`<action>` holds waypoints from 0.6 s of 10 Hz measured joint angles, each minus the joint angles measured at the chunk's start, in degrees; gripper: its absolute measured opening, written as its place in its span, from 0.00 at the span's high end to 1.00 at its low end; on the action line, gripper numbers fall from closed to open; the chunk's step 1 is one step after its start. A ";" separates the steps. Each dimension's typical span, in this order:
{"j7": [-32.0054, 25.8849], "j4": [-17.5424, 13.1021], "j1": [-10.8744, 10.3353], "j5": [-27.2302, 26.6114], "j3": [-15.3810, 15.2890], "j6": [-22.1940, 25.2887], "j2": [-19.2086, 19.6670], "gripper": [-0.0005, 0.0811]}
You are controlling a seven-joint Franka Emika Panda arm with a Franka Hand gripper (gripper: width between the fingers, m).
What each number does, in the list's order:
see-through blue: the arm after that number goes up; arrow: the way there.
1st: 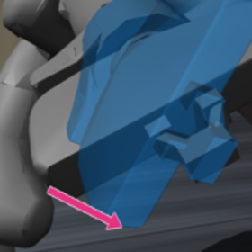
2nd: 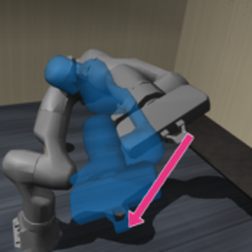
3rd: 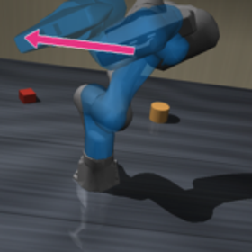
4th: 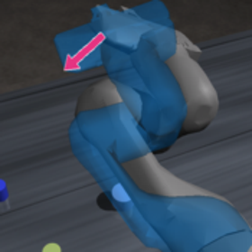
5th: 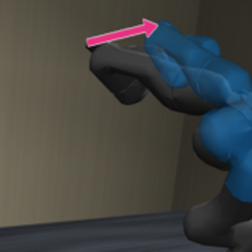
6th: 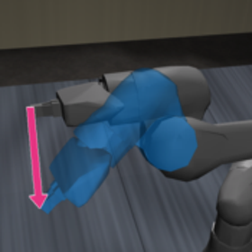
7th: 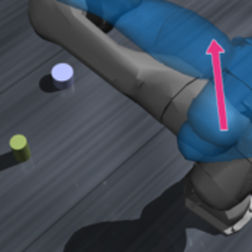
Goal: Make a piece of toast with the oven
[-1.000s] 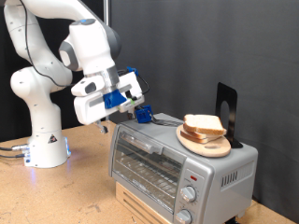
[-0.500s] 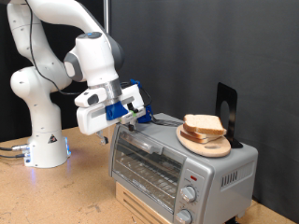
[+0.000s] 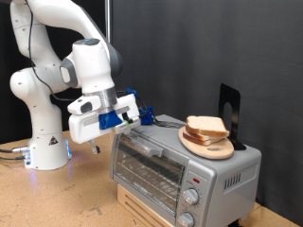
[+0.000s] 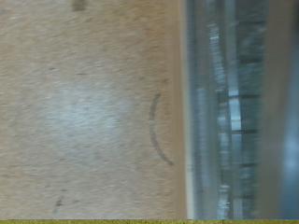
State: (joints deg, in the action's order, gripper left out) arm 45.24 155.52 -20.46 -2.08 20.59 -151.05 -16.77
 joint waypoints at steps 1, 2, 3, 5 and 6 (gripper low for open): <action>0.01 0.31 1.17 1.38 0.04 -1.14 0.78 0.01; 0.00 0.50 2.19 2.20 0.17 -2.37 1.61 0.01; -0.13 0.54 2.82 2.52 0.45 -3.34 2.52 0.01; -1.52 0.55 3.67 2.64 1.23 -4.43 3.54 0.01; -2.00 0.55 4.03 2.94 1.53 -4.74 3.90 0.01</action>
State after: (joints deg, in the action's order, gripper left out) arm 43.24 156.08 -16.43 0.85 22.11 -155.79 -12.86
